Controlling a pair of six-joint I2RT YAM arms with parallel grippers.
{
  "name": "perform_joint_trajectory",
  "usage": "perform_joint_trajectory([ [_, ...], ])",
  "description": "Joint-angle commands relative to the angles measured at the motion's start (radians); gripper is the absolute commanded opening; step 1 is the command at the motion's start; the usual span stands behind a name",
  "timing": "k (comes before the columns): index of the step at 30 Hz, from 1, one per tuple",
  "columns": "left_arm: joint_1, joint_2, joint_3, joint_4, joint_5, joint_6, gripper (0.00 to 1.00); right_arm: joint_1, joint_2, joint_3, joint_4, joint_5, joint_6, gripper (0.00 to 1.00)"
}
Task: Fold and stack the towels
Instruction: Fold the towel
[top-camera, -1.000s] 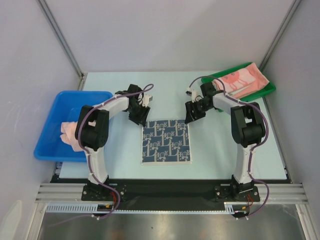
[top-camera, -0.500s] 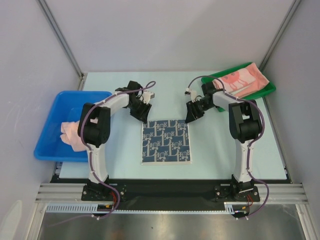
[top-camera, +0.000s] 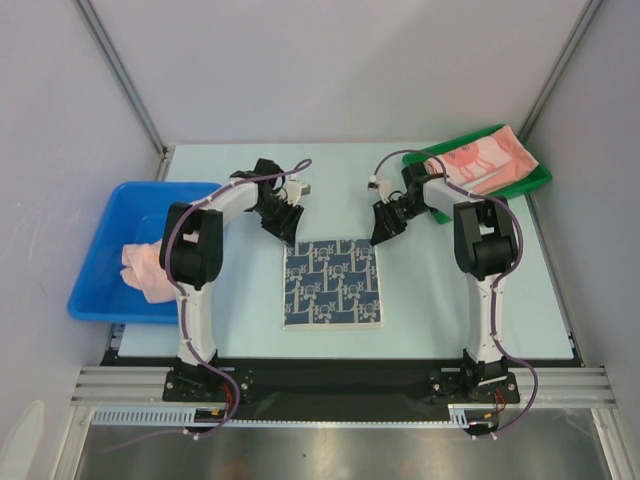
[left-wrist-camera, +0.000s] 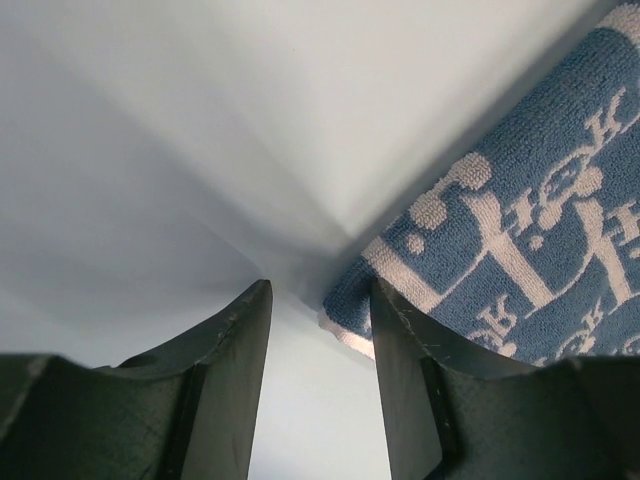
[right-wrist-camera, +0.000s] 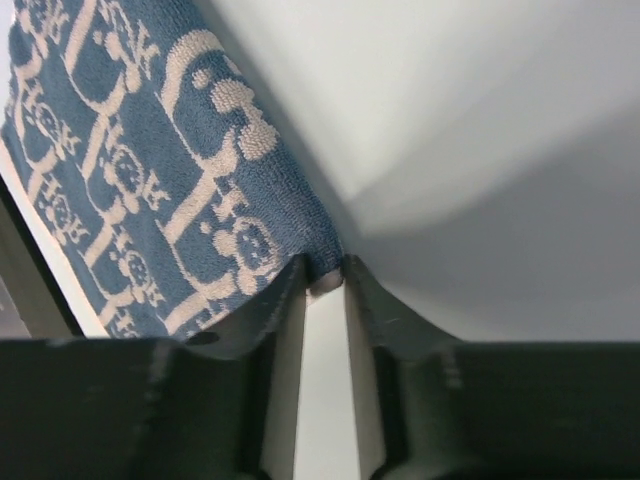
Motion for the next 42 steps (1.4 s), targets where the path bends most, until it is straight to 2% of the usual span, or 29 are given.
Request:
perform_joint_trajectory([
  [1, 0.018, 0.035, 0.033, -0.020, 0.063, 0.049, 0.50, -0.004, 0.028, 0.042, -0.049, -0.019, -0.037, 0.23],
  [6, 0.018, 0.058, 0.033, -0.058, 0.083, 0.058, 0.46, -0.007, 0.028, 0.046, -0.052, -0.011, -0.037, 0.14],
  [12, 0.018, 0.058, 0.013, -0.072, 0.079, 0.049, 0.39, -0.007, 0.040, 0.066, -0.057, -0.016, -0.033, 0.13],
  [13, 0.018, 0.058, 0.011, -0.066, 0.094, 0.049, 0.33, -0.007, 0.040, 0.066, -0.055, -0.017, -0.031, 0.13],
  [15, 0.018, 0.061, 0.007, -0.063, 0.103, 0.043, 0.27, -0.007, 0.040, 0.068, -0.052, -0.019, -0.029, 0.12],
  [16, 0.018, 0.063, 0.011, -0.067, 0.106, 0.041, 0.16, -0.007, 0.040, 0.068, -0.053, -0.022, -0.029, 0.12],
  [18, 0.018, 0.066, 0.029, -0.082, 0.106, 0.036, 0.02, -0.006, 0.039, 0.068, -0.052, -0.028, -0.031, 0.10],
  [19, 0.018, 0.061, 0.037, -0.087, 0.096, 0.029, 0.01, -0.006, 0.037, 0.068, -0.050, -0.029, -0.031, 0.08],
  [21, 0.018, 0.051, 0.074, -0.087, 0.050, 0.010, 0.00, -0.003, 0.023, 0.062, -0.012, -0.005, -0.011, 0.00],
  [26, 0.018, -0.002, 0.181, -0.047, -0.023, -0.046, 0.00, -0.007, -0.047, 0.080, 0.118, 0.089, 0.078, 0.00],
  [30, 0.018, -0.028, 0.279, -0.063, -0.033, -0.083, 0.00, -0.009, -0.105, 0.143, 0.150, 0.136, 0.105, 0.00],
  [36, 0.016, -0.152, 0.298, -0.043, -0.072, -0.103, 0.00, -0.010, -0.251, 0.187, 0.198, 0.202, 0.127, 0.00],
  [42, 0.007, -0.253, 0.329, -0.081, -0.079, -0.122, 0.00, -0.009, -0.374, 0.175, 0.157, 0.221, 0.150, 0.00],
])
